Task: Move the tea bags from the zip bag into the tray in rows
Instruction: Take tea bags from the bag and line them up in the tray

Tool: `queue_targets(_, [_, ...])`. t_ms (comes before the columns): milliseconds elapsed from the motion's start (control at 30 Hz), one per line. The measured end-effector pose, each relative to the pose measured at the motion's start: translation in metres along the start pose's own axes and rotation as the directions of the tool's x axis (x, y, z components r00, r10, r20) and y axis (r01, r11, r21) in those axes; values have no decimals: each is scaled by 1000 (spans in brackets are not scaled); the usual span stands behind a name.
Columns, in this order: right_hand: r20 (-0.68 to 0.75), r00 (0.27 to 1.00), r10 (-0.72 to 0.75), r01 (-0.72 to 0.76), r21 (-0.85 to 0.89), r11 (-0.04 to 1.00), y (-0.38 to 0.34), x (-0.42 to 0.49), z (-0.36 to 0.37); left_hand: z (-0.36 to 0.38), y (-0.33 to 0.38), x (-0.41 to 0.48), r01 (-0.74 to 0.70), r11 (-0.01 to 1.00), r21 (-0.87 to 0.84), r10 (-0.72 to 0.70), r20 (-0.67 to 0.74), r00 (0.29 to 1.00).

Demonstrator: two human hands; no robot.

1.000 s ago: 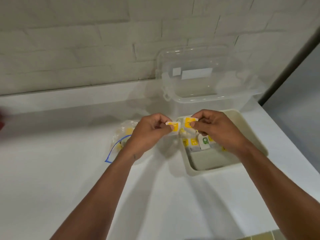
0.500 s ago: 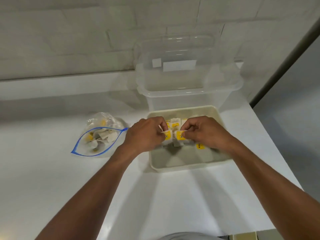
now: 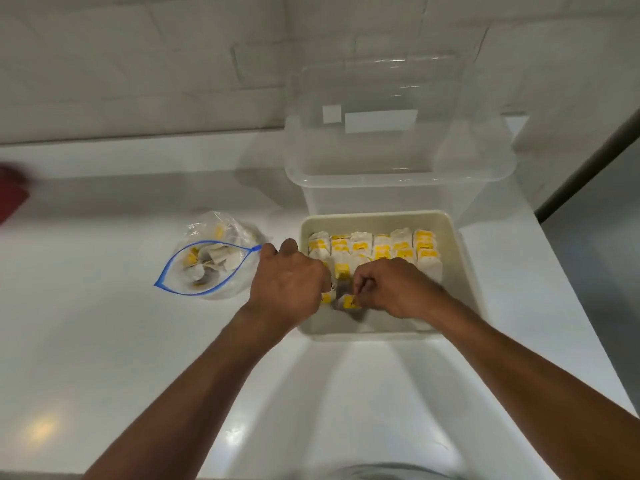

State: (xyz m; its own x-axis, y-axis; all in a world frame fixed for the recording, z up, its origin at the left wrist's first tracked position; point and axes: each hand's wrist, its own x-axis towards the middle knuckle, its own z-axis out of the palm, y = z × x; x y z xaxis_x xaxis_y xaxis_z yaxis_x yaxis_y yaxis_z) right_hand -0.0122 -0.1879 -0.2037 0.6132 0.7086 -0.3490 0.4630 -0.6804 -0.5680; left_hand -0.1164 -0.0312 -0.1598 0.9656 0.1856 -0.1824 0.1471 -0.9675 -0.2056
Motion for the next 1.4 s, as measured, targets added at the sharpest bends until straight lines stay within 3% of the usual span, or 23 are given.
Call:
queue_targets(100, [40,999,26,-23,-76,997,0,4,5,-8,7,1,-39,990,139,32,50,998])
queue_targets(367, [-64,997,46,-59,-234,970,-11,27,3,-1,8,37,-137,949,285,120,75,990])
queue_targets(533, [-120,991,56,-84,-243,966,-11,35,4,6,3,52,-116,953,282,119,7,993])
queue_targets(1400, [-239,970,47,-98,-203,974,-9,42,7,4,-2,56,-118,962,248,131,-39,991])
